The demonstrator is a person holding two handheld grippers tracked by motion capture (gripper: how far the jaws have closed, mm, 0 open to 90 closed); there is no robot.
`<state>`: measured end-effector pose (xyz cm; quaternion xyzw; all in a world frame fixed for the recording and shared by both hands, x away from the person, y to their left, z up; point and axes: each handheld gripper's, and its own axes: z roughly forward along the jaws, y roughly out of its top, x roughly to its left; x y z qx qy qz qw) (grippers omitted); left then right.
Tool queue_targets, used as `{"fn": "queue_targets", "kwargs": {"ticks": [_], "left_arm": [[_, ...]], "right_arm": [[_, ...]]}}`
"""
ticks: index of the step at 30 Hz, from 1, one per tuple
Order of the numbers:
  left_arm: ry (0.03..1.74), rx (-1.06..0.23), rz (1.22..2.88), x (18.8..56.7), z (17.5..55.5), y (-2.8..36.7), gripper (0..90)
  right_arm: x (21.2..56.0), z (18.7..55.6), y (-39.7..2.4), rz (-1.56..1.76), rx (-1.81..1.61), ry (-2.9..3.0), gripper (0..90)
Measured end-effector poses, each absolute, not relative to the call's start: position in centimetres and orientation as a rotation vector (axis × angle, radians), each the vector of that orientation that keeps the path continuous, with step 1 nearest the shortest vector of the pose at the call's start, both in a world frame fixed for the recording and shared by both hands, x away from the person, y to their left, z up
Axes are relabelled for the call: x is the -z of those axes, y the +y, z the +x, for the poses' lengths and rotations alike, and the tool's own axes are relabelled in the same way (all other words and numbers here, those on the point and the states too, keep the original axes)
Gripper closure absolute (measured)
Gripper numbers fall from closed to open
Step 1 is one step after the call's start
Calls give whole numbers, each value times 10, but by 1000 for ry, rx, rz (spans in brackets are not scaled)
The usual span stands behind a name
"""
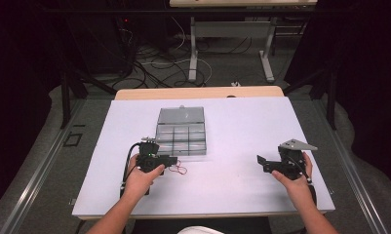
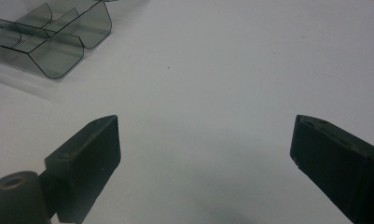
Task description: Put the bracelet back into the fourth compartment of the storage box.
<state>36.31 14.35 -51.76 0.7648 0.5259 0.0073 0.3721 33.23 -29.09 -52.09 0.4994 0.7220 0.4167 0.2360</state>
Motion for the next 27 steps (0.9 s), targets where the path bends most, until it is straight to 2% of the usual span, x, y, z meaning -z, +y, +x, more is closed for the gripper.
{"fn": "queue_targets", "kwargs": {"ticks": [27], "left_arm": [[1463,-35,1942,535,372,131,663]], "right_arm": [[521,332,-291,1367,-1136,1988,79]]}}
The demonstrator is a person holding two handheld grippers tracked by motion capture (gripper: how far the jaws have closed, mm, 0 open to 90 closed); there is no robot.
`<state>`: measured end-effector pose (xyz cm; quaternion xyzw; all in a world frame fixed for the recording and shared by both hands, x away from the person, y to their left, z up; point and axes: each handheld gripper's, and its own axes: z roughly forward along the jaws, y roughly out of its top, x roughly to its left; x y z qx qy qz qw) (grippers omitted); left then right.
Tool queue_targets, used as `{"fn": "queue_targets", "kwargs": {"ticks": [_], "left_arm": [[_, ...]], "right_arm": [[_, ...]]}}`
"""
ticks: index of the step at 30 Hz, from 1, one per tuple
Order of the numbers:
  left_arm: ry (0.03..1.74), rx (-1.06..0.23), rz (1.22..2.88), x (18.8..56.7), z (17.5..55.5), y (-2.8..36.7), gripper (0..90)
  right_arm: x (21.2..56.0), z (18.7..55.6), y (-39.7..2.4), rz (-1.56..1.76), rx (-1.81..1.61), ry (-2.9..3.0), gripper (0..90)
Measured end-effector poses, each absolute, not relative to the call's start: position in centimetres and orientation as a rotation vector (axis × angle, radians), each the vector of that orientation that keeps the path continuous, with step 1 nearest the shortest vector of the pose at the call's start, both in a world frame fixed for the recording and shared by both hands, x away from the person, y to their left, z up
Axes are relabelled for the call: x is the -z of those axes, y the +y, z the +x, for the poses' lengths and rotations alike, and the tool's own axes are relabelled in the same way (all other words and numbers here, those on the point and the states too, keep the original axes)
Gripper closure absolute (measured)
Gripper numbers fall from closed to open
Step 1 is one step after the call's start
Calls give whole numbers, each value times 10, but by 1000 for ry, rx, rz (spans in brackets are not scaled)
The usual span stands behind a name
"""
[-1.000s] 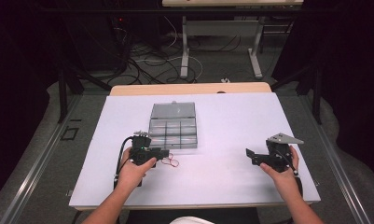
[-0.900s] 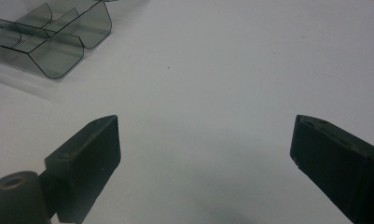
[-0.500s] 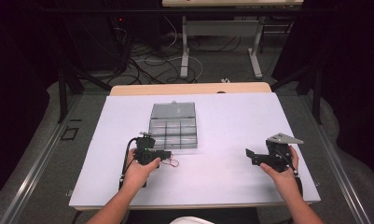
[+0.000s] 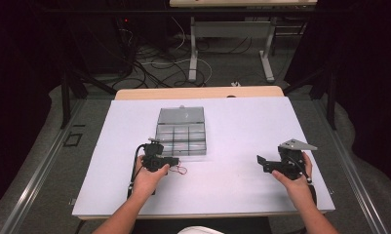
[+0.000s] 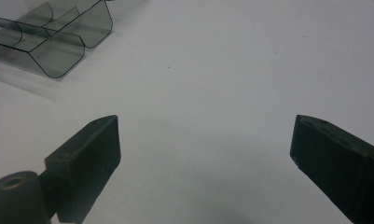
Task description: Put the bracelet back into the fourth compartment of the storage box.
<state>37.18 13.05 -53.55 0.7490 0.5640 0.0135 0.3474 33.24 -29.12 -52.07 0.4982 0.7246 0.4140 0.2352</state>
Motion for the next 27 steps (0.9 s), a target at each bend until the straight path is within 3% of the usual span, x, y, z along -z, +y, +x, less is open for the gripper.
{"fn": "queue_targets", "kwargs": {"ticks": [27], "left_arm": [[1564,11,1832,553,378,132,758]], "right_arm": [[521,333,-291,1363,-1149,2002,80]]}}
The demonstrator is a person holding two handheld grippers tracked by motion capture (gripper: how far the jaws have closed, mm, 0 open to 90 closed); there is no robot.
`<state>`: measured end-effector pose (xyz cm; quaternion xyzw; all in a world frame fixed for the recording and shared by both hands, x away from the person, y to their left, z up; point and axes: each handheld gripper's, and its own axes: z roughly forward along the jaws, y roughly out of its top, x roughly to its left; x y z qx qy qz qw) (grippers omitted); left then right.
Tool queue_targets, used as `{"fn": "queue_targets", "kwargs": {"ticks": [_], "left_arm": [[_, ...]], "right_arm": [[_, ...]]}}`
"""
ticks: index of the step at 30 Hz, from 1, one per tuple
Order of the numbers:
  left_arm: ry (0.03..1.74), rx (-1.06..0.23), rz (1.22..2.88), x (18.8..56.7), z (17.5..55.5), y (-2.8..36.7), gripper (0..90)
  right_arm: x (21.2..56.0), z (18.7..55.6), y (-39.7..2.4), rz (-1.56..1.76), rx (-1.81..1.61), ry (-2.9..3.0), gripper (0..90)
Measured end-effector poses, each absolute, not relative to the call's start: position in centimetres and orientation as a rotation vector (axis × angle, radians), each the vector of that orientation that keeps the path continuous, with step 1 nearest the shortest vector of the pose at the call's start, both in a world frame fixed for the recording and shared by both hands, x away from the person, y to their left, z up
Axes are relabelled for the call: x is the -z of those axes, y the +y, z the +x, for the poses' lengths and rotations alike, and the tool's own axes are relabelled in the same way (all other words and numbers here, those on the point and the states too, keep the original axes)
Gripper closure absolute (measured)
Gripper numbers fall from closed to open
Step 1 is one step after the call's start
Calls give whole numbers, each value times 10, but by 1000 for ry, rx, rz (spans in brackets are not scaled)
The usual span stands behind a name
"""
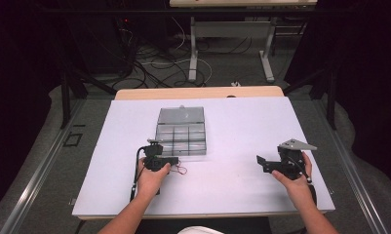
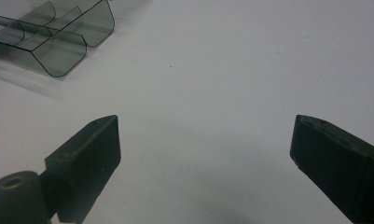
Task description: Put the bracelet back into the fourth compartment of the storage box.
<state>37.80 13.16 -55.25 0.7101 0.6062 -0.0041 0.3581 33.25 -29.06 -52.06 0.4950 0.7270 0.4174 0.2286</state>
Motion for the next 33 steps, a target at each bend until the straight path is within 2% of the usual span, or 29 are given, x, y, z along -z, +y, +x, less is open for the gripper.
{"fn": "queue_targets", "kwargs": {"ticks": [22,33], "left_arm": [[1580,4,1831,554,379,132,868],[1579,5,1836,555,380,132,890]], "right_arm": [[522,333,-291,1365,-1142,2007,81],[522,333,-292,1368,-1139,2006,81]]}}
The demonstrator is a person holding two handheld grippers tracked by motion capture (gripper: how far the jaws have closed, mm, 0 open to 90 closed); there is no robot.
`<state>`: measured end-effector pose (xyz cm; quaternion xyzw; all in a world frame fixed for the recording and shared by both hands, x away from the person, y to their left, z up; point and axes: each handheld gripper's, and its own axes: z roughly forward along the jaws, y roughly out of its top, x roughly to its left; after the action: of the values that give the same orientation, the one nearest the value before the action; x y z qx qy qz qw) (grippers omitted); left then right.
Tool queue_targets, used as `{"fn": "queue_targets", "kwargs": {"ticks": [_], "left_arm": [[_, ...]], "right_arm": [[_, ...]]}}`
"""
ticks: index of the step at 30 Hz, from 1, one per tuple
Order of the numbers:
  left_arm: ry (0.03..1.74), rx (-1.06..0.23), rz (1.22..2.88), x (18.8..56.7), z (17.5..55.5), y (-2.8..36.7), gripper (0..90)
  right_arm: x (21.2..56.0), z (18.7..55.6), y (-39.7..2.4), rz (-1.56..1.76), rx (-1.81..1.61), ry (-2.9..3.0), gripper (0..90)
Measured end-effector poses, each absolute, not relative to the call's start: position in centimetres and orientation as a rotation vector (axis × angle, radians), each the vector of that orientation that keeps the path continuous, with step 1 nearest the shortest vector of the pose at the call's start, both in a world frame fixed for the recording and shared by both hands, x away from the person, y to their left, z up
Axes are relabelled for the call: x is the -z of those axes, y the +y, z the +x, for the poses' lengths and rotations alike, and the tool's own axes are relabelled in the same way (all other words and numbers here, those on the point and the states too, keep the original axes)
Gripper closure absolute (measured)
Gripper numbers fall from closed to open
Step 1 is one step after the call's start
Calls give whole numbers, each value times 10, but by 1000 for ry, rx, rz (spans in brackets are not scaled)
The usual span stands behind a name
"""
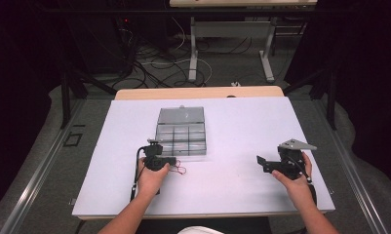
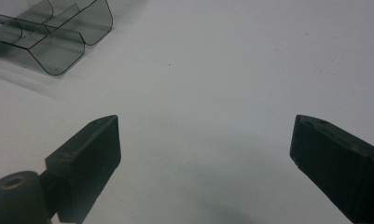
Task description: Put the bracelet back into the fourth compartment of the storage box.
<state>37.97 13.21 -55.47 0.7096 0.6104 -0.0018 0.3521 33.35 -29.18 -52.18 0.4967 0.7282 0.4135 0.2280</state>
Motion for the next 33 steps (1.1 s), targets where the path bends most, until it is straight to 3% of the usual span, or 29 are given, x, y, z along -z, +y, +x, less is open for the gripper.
{"fn": "queue_targets", "kwargs": {"ticks": [33], "left_arm": [[1510,17,1810,538,370,128,898]], "right_arm": [[522,333,-293,1368,-1142,2003,82]]}}
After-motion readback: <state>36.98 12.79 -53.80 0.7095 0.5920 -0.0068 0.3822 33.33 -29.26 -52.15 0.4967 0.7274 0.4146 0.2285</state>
